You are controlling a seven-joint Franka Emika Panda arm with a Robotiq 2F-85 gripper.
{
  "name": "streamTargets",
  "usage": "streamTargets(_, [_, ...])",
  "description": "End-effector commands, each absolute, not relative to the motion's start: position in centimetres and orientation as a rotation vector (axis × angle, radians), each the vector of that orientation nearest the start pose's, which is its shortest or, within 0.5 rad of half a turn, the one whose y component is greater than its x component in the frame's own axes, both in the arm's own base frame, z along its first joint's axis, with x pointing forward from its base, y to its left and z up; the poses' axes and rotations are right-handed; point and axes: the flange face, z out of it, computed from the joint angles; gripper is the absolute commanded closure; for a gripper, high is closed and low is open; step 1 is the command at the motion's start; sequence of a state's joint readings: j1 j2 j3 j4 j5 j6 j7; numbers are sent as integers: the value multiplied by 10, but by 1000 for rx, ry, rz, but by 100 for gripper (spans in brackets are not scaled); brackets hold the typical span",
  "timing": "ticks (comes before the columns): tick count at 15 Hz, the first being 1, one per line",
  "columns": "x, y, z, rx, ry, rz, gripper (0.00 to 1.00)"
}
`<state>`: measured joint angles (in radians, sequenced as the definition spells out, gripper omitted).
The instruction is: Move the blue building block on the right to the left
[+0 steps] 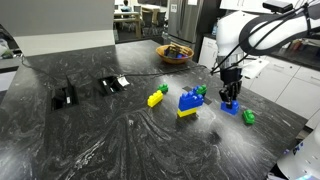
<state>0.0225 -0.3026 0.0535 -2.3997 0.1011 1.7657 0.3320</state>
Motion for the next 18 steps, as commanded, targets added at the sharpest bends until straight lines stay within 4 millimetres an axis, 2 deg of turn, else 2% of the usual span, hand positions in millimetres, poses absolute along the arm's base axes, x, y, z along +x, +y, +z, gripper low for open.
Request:
streamTargets(1, [397, 64, 410, -3052, 635, 507, 90])
streamTargets(5, [391, 92, 398, -3093, 715, 533, 90])
streamTargets(7, [391, 103, 397, -3097, 653, 528, 90])
streamTargets(8, [392, 109, 396, -3104, 567, 530, 90])
streamTargets(9, [389, 103, 398, -3117, 637, 544, 65])
streamTargets(15, [389, 109, 398, -3125, 589, 540, 65])
streamTargets(16, [389, 109, 398, -3125, 589, 540, 90])
streamTargets(18, [393, 114, 397, -3025, 761, 497, 90])
